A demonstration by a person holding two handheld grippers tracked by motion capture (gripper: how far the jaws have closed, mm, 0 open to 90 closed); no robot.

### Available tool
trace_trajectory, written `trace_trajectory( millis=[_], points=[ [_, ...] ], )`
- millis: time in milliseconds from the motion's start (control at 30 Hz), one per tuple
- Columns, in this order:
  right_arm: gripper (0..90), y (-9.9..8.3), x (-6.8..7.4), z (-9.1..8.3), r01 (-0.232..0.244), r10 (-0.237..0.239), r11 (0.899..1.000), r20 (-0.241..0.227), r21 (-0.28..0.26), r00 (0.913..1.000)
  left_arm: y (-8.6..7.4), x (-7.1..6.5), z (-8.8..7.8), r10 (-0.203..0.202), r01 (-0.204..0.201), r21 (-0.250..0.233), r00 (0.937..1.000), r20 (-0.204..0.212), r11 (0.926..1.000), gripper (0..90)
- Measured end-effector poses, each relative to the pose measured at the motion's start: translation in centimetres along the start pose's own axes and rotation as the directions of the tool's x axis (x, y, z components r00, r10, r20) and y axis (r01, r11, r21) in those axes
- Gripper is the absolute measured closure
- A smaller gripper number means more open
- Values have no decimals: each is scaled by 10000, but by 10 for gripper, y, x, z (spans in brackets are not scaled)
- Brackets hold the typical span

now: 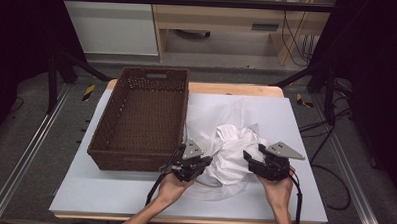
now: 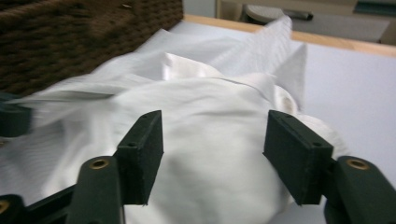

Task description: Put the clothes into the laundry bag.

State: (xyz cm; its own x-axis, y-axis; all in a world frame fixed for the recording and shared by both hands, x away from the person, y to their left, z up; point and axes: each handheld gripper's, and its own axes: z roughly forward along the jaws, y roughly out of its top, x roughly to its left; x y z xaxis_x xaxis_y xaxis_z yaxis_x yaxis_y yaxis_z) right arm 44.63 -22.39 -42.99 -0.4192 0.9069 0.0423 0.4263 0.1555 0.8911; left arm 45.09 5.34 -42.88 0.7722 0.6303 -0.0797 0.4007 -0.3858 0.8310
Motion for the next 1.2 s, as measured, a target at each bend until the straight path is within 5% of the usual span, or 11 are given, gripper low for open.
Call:
trace_trajectory(
  millis=[100,267,433,500,600,767,833,933,1100,1200],
  points=[
    [394,-7,-8,12,-89,89,9985,-11,533,10000,0,0,1,-2,2,23,10000,15,10000,884],
    [816,-8,-6,16,169,-143,9965,-315,816,9994,-1,3,2,-80,80,57,10000,-15,10000,884],
    [848,-5,2,5,366,-333,9984,-752,435,9966,0,4,1,-244,244,-6,9997,27,9997,884],
    [847,-2,11,-2,577,-561,9983,-1385,76,9888,1,5,0,-312,312,-61,9995,61,9995,884],
    [845,1,29,-10,832,-878,9961,-2483,-291,9647,3,4,-4,-352,353,-178,9994,73,9992,884],
    [844,-6,63,5,1545,-1377,9878,-3482,208,9272,10,2,-12,-325,329,-522,9994,83,9981,885],
    [844,-10,74,18,1998,-1695,9781,-3334,588,9274,13,1,-16,-325,333,-661,9994,130,9973,885],
    [843,-11,80,38,2016,-1586,9729,-3080,1131,9381,15,-1,-19,-298,309,-712,9994,164,9970,885],
    [836,-13,75,62,1256,-1029,9835,-1687,1302,9803,9,-2,-12,-200,203,-333,9998,85,9992,885],
    [816,-15,75,66,1253,-1066,9857,-1586,1129,9816,3,0,-6,-177,178,-66,9998,87,9998,885]
  ],
)
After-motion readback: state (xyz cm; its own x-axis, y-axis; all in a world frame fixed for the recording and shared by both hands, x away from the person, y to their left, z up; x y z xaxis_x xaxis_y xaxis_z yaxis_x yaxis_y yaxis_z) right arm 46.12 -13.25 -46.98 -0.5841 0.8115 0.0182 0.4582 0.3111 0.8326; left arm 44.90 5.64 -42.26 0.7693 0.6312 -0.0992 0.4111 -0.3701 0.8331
